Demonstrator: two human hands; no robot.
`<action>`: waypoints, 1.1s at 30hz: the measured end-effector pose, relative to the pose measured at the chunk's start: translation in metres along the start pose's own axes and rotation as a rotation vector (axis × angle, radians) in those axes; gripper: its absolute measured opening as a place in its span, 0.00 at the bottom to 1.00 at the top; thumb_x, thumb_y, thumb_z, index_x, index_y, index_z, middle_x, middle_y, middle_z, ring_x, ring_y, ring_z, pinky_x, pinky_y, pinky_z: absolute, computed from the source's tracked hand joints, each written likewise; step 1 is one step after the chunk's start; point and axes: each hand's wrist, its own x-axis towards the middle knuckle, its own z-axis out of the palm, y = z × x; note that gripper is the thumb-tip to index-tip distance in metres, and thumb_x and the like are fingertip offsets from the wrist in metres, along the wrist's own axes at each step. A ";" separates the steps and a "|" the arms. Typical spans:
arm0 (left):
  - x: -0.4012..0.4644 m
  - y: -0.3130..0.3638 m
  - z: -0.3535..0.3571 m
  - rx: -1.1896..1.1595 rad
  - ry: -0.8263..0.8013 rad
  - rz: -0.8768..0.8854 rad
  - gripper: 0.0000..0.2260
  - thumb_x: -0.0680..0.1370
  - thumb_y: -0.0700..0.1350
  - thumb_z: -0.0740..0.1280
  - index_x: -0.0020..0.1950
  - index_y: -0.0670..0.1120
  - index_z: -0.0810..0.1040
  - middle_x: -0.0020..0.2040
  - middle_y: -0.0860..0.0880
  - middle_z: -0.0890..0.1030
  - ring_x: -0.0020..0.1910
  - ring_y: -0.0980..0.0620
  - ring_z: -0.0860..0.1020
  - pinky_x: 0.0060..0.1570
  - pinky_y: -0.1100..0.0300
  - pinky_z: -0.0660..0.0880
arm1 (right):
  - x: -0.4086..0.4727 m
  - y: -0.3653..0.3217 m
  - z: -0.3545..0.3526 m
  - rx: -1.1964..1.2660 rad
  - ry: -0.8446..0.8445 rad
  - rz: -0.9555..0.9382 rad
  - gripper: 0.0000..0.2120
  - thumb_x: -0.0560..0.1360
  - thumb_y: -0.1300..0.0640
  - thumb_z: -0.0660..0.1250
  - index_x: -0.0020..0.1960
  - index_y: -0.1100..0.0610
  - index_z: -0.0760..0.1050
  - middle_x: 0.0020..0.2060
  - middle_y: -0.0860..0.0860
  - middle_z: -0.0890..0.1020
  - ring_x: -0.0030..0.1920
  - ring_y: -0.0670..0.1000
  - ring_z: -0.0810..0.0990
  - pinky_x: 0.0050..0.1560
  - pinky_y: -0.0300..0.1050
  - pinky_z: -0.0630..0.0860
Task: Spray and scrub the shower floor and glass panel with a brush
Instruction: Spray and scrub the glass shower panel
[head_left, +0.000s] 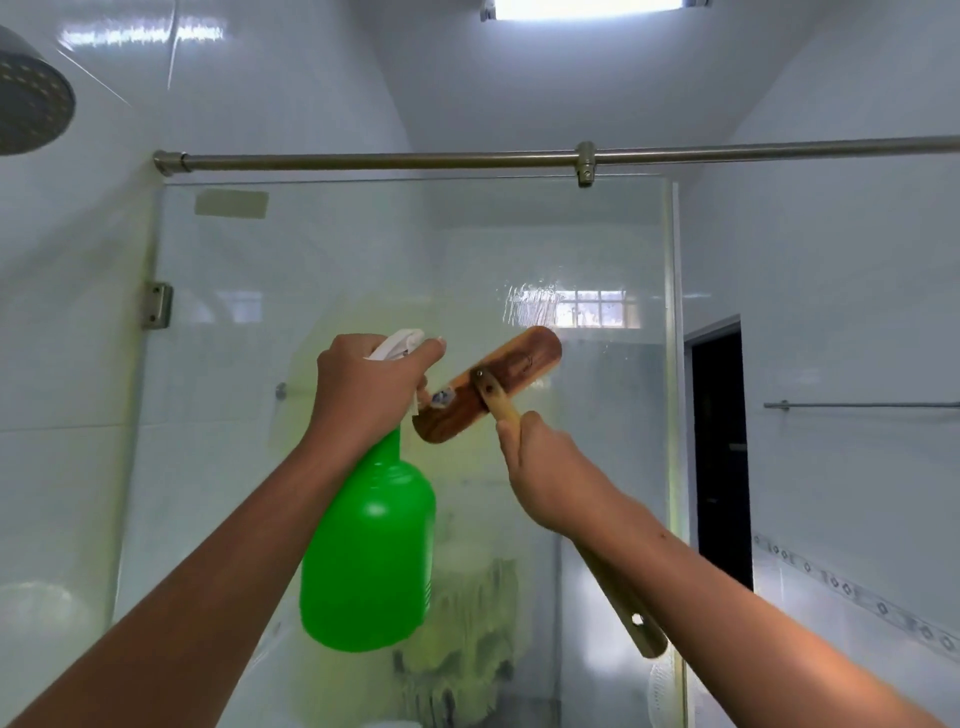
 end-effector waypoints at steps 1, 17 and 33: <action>0.000 -0.001 -0.001 0.004 -0.013 -0.007 0.14 0.73 0.55 0.77 0.37 0.45 0.86 0.32 0.48 0.86 0.38 0.46 0.87 0.51 0.43 0.84 | 0.005 0.002 -0.005 -0.016 0.020 -0.009 0.19 0.83 0.42 0.46 0.50 0.56 0.66 0.41 0.55 0.77 0.38 0.55 0.78 0.37 0.50 0.72; -0.007 0.007 -0.001 -0.059 -0.062 -0.035 0.13 0.74 0.54 0.78 0.42 0.43 0.87 0.35 0.46 0.87 0.34 0.50 0.87 0.49 0.46 0.86 | -0.014 0.022 -0.007 -0.044 0.016 0.026 0.22 0.83 0.39 0.44 0.51 0.55 0.67 0.41 0.55 0.77 0.37 0.53 0.77 0.41 0.54 0.78; -0.017 0.022 0.000 -0.081 -0.007 -0.086 0.12 0.74 0.52 0.78 0.44 0.44 0.86 0.37 0.45 0.88 0.39 0.44 0.88 0.50 0.41 0.86 | 0.010 0.034 -0.030 -0.122 -0.081 -0.142 0.19 0.83 0.41 0.46 0.51 0.56 0.65 0.43 0.58 0.76 0.35 0.56 0.74 0.37 0.51 0.70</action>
